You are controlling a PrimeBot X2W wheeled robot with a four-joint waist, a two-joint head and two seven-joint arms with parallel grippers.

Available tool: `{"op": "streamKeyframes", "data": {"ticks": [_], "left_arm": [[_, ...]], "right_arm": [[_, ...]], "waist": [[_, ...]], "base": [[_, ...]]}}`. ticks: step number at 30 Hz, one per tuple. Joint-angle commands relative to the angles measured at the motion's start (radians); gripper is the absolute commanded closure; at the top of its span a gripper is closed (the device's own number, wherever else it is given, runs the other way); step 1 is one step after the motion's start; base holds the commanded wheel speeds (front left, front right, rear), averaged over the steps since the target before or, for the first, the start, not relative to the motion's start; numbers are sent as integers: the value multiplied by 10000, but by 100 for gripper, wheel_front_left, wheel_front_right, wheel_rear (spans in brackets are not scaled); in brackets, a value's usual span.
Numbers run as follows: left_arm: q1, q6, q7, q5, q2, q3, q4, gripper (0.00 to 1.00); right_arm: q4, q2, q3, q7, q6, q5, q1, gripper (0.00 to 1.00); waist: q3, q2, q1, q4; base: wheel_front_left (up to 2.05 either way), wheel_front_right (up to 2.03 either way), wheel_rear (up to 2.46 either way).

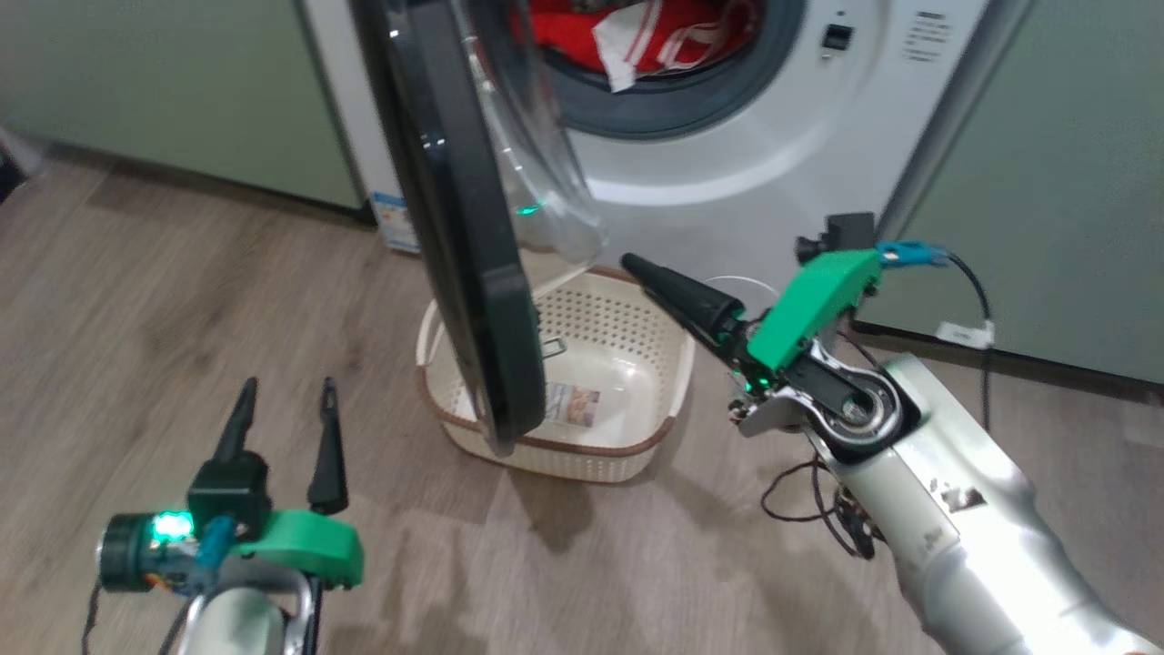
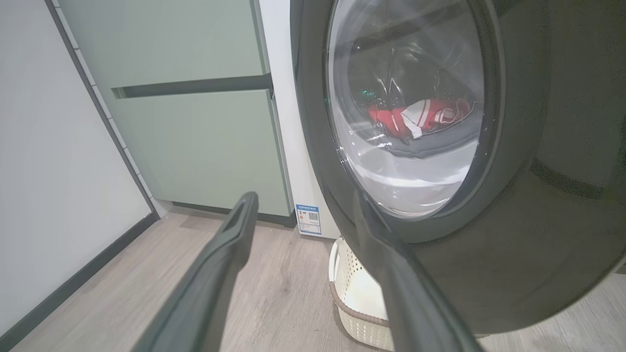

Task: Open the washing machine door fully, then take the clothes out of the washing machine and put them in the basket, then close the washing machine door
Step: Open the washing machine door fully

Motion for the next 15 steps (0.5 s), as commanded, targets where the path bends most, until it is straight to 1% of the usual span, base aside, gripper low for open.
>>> {"op": "streamKeyframes", "data": {"ticks": [1,4,8,12,15], "left_arm": [[-289,-75,-65,-40,190,449,-311,0],[-292,-224,-65,-91,298,734,-236,0],[-354,-466,-65,-115,389,996,-107,0],[-428,-599,-65,-117,433,1268,1,0],[-457,-672,-65,-97,432,1438,-2,0]], "right_arm": [[-417,-43,-44,-385,69,-173,-37,0],[-649,-342,-94,-1576,69,-523,422,0],[-827,-921,-120,-3314,69,-923,1084,0],[-753,-1604,-61,-5017,69,-1285,1627,0],[-543,-2049,168,-6199,69,-1666,1897,0]], "waist": [[-132,-1,1,-301],[-199,-1,1,-631],[-288,-1,1,-969],[-330,-1,1,-1269],[-355,-1,1,-1483]], "base": [[0,0,0],[0,0,0],[0,0,0],[0,0,0],[0,0,0]]}}
